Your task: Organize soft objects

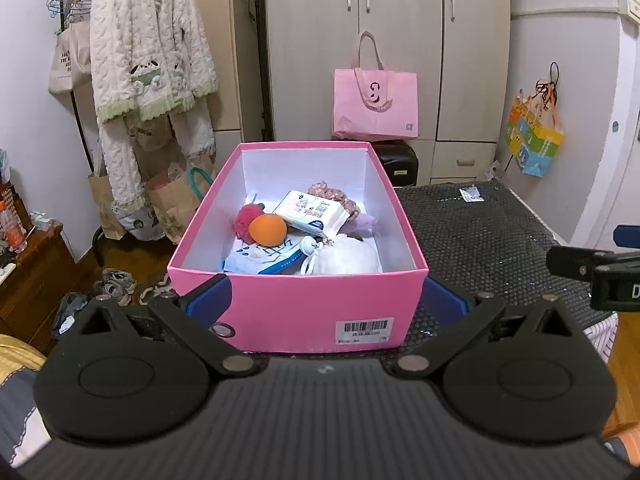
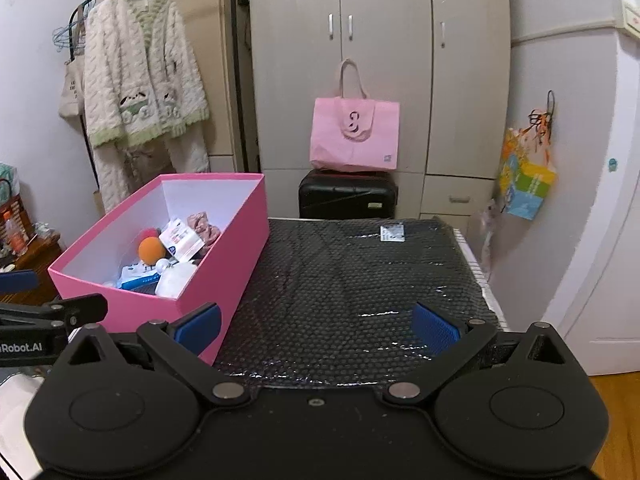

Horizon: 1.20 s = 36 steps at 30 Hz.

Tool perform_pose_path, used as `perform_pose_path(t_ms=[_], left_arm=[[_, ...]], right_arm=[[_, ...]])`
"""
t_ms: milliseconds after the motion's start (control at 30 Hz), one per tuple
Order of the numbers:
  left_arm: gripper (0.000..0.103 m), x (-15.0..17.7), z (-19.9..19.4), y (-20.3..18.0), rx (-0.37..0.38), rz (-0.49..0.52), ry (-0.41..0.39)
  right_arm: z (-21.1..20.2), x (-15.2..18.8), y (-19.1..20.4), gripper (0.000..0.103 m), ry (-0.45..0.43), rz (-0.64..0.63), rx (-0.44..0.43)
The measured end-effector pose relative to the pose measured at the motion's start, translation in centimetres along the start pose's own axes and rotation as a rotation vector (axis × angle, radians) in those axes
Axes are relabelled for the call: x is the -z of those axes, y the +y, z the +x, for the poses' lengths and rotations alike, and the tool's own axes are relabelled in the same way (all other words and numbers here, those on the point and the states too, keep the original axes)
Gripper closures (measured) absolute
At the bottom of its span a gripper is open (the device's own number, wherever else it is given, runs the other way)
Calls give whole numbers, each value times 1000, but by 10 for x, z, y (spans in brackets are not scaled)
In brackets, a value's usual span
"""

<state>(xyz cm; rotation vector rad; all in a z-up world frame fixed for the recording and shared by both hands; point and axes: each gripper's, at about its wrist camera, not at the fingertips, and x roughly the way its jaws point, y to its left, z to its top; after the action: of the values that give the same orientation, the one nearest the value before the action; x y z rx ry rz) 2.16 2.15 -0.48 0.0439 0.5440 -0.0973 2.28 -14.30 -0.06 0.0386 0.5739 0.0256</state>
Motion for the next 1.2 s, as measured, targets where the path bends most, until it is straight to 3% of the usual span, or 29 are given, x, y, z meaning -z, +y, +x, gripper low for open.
perform_pose_path(t_ms=[1200], left_arm=[[0, 19, -17, -29, 11, 46, -23]], right_arm=[[-27, 25, -5, 0, -64, 2, 56]])
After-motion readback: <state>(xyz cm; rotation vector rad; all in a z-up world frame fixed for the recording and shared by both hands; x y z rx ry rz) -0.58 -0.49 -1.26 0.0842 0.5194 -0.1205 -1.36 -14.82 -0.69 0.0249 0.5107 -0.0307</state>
